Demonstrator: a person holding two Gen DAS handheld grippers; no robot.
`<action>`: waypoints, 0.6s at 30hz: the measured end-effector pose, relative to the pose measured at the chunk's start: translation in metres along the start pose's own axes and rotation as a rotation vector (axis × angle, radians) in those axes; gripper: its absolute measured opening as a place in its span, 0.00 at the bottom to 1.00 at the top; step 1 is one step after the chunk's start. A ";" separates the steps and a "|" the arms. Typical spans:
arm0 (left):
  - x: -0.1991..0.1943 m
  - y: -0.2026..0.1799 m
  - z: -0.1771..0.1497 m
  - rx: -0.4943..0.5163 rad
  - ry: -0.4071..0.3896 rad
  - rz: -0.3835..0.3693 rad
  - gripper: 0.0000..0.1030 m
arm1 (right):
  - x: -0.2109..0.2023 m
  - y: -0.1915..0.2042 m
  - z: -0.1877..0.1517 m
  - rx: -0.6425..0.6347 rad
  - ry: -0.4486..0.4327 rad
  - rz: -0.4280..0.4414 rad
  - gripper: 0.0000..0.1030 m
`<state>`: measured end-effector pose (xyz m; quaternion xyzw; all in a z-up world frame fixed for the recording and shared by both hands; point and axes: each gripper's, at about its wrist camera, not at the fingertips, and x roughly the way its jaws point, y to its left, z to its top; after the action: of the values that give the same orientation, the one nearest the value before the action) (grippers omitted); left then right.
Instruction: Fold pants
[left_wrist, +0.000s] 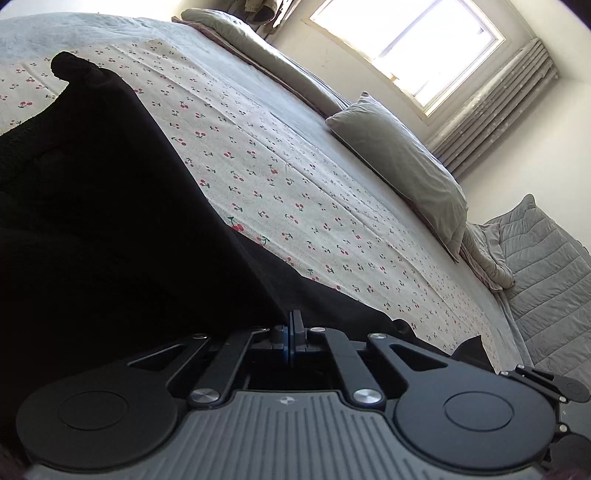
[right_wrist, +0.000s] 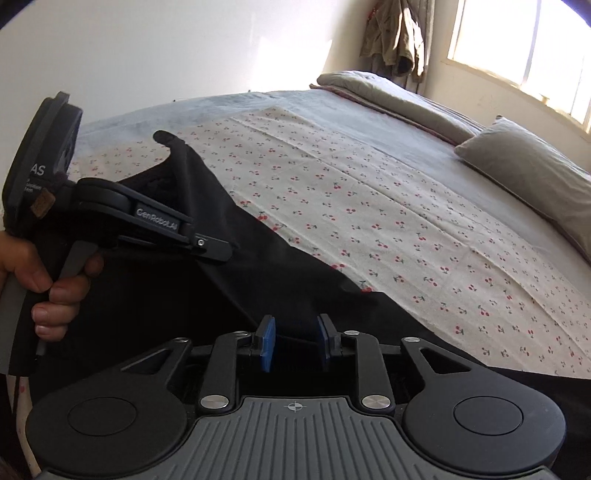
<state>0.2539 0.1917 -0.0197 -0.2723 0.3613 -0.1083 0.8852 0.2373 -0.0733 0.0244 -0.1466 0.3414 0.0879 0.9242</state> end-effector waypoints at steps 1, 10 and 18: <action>-0.001 -0.002 0.000 0.011 -0.003 0.007 0.01 | -0.003 -0.011 -0.001 0.028 0.007 -0.037 0.49; -0.003 -0.016 -0.005 0.110 -0.043 0.071 0.01 | 0.029 -0.153 -0.020 0.340 0.181 -0.390 0.63; 0.005 -0.013 -0.002 0.117 -0.028 0.094 0.01 | 0.061 -0.248 -0.051 0.706 0.244 -0.463 0.67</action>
<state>0.2562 0.1781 -0.0172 -0.2044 0.3544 -0.0836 0.9086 0.3168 -0.3200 -0.0003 0.0961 0.4154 -0.2613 0.8660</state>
